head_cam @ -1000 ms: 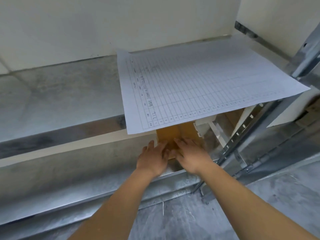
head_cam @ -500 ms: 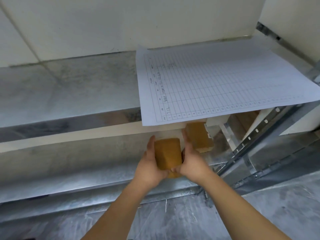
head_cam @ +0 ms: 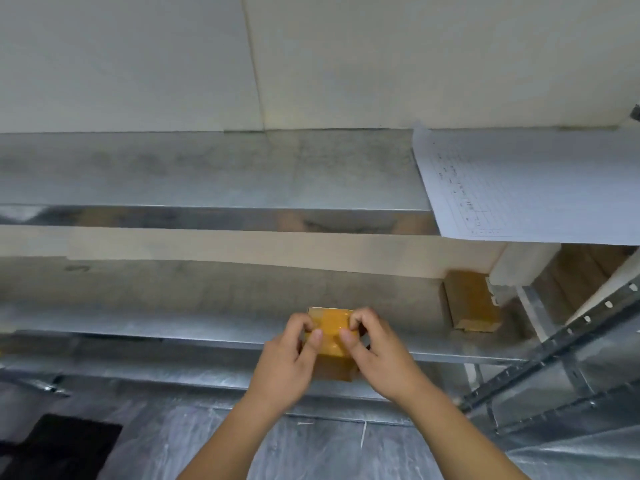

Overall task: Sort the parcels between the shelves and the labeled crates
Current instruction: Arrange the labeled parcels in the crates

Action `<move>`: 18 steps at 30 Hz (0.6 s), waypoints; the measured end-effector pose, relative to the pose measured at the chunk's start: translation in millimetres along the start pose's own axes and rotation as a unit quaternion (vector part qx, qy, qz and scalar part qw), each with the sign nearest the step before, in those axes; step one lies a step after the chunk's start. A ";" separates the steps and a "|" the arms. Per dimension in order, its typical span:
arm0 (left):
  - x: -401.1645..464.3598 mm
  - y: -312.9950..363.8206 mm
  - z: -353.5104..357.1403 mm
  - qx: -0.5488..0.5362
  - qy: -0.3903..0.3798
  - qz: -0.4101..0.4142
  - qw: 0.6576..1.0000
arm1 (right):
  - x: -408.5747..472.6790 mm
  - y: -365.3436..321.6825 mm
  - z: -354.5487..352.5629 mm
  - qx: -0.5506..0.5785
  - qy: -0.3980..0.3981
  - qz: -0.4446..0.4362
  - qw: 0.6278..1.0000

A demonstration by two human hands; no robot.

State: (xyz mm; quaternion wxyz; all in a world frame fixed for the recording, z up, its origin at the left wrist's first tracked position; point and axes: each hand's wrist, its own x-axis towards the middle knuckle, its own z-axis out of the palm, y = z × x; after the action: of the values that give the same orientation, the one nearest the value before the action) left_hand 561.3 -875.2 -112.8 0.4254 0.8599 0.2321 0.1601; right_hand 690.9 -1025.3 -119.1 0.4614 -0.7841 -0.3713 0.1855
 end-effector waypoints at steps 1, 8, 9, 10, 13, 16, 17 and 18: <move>-6.3 -4.5 -12.1 0.006 0.019 -0.007 1.000 | 2.9 -10.6 10.3 0.001 -0.004 -0.010 1.000; -74.7 -39.5 -125.8 -0.022 0.102 -0.102 0.989 | 6.4 -104.7 95.7 0.035 -0.137 0.008 0.990; -88.8 -46.3 -144.0 -0.023 0.109 -0.113 0.987 | 5.6 -119.5 111.7 0.046 -0.158 0.001 0.986; -103.3 -52.3 -162.1 -0.026 0.119 -0.124 0.985 | 4.7 -134.6 128.6 0.058 -0.176 -0.008 0.983; -150.1 -72.8 -213.9 -0.066 0.159 -0.139 0.975 | 0.3 -174.3 187.0 0.063 -0.216 -0.052 0.973; -202.0 -99.3 -261.8 -0.053 0.199 -0.149 0.967 | -9.8 -212.8 250.2 0.045 -0.260 -0.112 0.958; -220.2 -107.7 -277.2 -0.045 0.208 -0.160 0.964 | -15.8 -226.8 270.6 0.044 -0.274 -0.130 0.952; -238.4 -115.8 -292.0 -0.039 0.215 -0.170 0.961 | -22.5 -240.3 290.7 0.041 -0.286 -0.147 0.946</move>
State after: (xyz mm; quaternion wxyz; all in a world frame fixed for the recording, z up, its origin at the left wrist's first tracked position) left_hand 192.3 -749.5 -53.4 0.4200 0.7358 0.4541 0.2757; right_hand 393.2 -800.2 -60.2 0.3898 -0.6153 -0.5910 0.3467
